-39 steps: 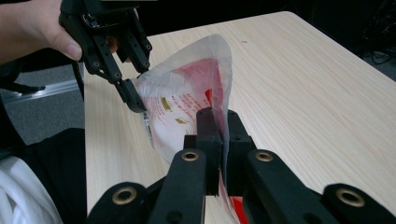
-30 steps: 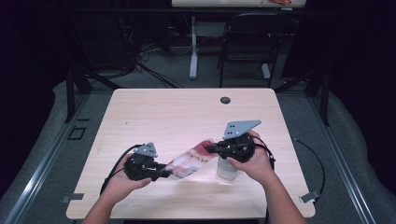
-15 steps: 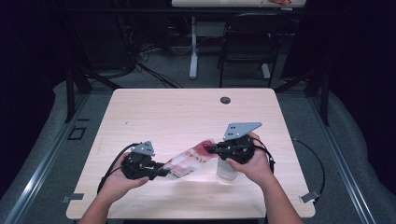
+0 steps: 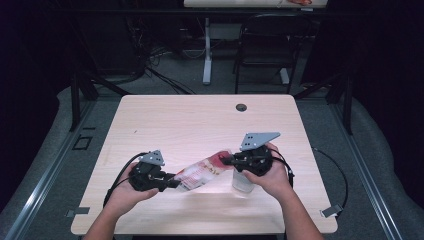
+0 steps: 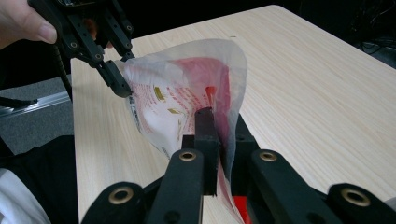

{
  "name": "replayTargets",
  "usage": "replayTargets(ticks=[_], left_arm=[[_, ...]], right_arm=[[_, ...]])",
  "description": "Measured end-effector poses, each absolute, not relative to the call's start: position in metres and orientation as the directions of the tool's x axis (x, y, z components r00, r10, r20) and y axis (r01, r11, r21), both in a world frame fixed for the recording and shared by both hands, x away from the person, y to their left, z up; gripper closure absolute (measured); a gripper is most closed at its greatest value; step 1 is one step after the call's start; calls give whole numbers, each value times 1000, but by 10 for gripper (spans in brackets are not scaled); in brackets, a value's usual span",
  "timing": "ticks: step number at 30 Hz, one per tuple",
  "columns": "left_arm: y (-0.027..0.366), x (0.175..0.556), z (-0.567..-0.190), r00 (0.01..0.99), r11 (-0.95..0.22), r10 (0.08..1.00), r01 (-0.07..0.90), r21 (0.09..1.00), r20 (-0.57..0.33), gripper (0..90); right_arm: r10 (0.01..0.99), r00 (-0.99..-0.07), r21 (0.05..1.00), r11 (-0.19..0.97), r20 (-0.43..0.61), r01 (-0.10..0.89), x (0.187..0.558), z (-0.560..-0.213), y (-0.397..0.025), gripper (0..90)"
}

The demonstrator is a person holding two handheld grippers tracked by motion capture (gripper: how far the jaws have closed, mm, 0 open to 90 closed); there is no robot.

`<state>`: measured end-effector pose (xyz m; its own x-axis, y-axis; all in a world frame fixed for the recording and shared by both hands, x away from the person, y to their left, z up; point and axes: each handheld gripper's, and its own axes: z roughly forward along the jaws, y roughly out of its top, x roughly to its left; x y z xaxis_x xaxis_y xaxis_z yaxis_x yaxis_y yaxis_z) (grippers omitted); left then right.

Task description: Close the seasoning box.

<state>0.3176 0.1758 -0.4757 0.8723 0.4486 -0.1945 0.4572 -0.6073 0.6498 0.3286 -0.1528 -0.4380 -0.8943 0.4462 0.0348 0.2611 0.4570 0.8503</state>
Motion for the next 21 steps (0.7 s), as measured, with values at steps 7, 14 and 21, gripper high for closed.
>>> replayTargets(ticks=[7, 14, 21], left_arm=[[178, 318, -473, 871, -604, 452, 459, 651, -195, 745], [179, 319, -469, 872, -604, 449, 456, 654, -193, 749], [179, 321, -465, 872, -606, 449, 456, 652, -193, 750]], right_arm=[[453, -890, 850, 449, 48, 274, 330, -442, -154, 826], [466, -883, 855, 435, 54, 282, 329, -440, -159, 774], [478, -876, 868, 409, 58, 281, 326, -434, -167, 741]])
